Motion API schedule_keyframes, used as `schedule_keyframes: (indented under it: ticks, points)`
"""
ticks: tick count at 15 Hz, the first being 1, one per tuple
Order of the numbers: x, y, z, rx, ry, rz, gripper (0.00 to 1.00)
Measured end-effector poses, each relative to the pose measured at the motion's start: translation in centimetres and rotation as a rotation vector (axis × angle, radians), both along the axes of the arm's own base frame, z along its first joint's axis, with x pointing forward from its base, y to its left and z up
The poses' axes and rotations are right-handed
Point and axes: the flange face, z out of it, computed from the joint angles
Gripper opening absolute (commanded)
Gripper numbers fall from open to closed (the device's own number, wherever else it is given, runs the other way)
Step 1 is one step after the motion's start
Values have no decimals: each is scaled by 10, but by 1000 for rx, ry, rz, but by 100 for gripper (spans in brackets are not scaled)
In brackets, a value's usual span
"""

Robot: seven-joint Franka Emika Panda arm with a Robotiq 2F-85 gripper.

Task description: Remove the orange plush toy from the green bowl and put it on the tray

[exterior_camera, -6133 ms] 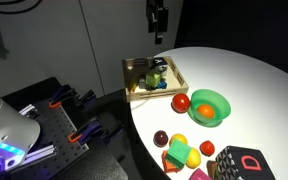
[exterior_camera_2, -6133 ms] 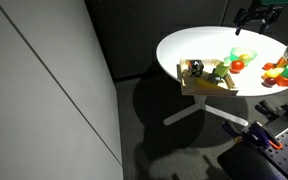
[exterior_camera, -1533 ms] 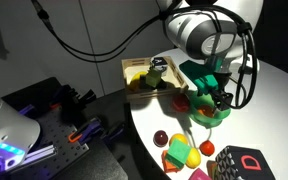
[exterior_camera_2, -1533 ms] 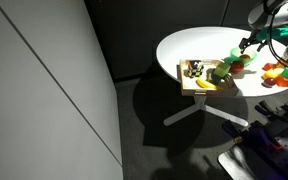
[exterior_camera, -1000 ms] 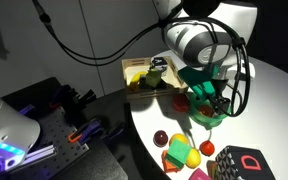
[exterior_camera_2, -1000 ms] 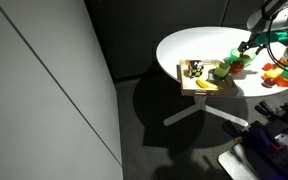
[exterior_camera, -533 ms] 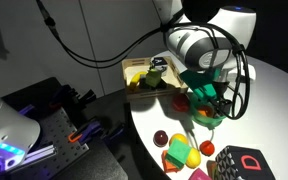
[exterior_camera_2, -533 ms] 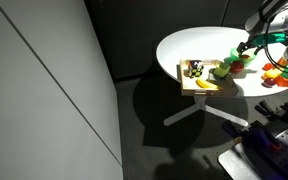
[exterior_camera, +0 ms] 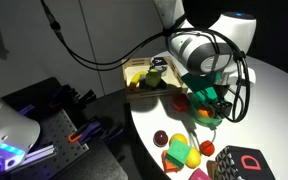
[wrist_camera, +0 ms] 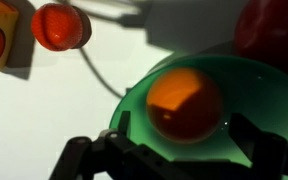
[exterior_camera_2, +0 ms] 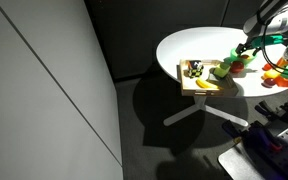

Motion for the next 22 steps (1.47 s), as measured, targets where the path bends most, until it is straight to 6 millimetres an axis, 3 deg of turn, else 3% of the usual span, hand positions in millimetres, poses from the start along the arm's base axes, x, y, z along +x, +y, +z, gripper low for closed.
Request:
schedule_keyframes:
  ticks: [3,4,5,8,17,22]
  points:
    - [0,2,-5,6,4,2,100]
    - [1,3,-6,8,6,3,75]
    - [1,4,-7,9,7,4,74]
    - [0,5,-10,10,9,5,52]
    - [4,3,-6,3,-13,0,52]
    - [9,1,21,16,-21,-13,52]
